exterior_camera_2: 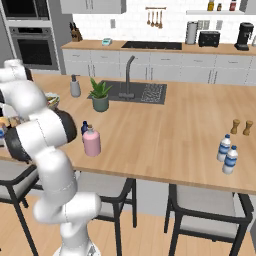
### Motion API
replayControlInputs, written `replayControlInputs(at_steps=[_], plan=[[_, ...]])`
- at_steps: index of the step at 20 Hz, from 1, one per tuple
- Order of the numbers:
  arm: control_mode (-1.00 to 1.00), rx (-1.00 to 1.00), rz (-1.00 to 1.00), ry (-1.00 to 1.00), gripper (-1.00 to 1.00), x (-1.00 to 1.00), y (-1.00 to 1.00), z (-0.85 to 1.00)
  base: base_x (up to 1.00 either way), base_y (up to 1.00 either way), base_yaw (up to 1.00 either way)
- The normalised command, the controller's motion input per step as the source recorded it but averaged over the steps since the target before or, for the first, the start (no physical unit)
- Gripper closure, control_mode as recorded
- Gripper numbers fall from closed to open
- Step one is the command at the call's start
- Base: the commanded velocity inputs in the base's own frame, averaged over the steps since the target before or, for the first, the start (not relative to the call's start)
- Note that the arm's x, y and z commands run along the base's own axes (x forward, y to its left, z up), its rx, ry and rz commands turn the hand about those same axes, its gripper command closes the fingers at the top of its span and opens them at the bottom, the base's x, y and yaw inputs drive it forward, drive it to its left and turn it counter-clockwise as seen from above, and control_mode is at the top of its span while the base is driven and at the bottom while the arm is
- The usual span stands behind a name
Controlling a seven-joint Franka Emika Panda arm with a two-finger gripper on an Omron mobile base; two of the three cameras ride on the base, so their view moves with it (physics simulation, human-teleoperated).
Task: Move the plastic bottles in the middle to the plastics group, and the glass bottles in the middle to the glass group.
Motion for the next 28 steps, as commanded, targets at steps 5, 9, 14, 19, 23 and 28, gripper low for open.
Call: replayControlInputs(at_steps=[5, 9, 14, 19, 23, 28], plan=[[-1.0, 0.0, -0.08, 0.03, -1.0, -0.17, -1.0, 0.0, 0.0, 0.0, 0.0], [-1.0, 0.0, -0.07, 0.01, -1.0, -0.04, -1.0, 0.0, 0.0, 0.0, 0.0], [-1.0, 0.0, -0.04, 0.01, -1.0, -0.15, -0.93, 0.23, 0.0, 0.0, 0.0], [-1.0, 0.0, 0.0, -0.03, -1.0, -0.6, -0.21, 0.59, 0.0, 0.0, 0.0], [-1.0, 0.0, -0.02, -0.1, -1.0, -0.1, -0.45, 0.22, 0.0, 0.0, 0.0], [-1.0, 0.14, -0.04, -0.07, -1.0, 0.11, -0.2, 0.0, 0.0, 0.0, 0.0]])
